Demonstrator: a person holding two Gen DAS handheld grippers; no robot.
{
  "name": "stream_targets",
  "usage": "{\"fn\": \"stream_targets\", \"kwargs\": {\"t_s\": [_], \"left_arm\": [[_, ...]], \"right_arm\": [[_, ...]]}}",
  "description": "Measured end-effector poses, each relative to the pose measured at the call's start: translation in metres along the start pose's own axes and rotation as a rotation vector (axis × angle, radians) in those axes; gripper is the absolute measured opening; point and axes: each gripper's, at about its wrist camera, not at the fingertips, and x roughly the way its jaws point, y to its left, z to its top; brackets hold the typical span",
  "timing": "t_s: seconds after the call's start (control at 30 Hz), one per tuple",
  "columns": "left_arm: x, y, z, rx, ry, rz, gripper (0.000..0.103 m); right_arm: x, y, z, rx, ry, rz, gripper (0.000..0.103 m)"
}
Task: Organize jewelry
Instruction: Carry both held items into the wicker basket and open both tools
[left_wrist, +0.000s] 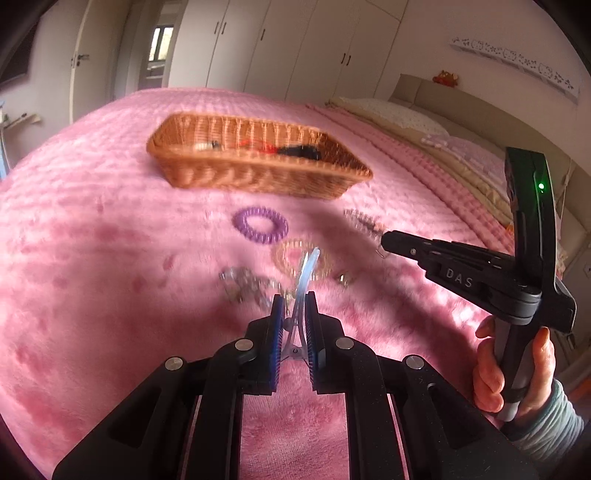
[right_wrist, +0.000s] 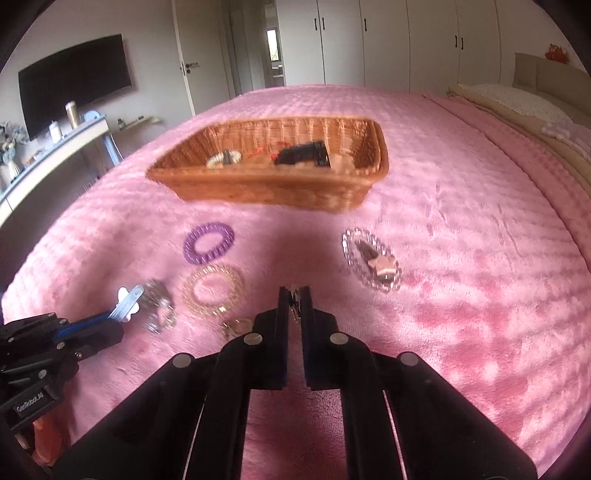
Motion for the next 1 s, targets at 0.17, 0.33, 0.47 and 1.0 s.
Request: {"fn": "stream_targets", "kwargs": {"t_s": [0.17,0.33,0.47,1.0], "left_arm": [[-0.014,-0.003,0.049,0.063,-0.059,0.020,0.010],[-0.001,0.005,0.119,0.116,-0.118,0.068,0.010],[0.032,0.023,0.156,0.089,-0.113,0.081,0.010],[0.129,0.078,0.164,0.012,0.014,0.129,0.012]], "right_arm": [[-0.031,0.012,0.044,-0.040,-0.089,0.027,0.005],[-0.029,0.014,0.100,-0.044,-0.139,0.081,0.005],[0.006,0.006,0.139,-0.013,-0.116,0.125,0.005],[0.148,0.003,0.169,0.059,0.097,0.118,0.005]]}}
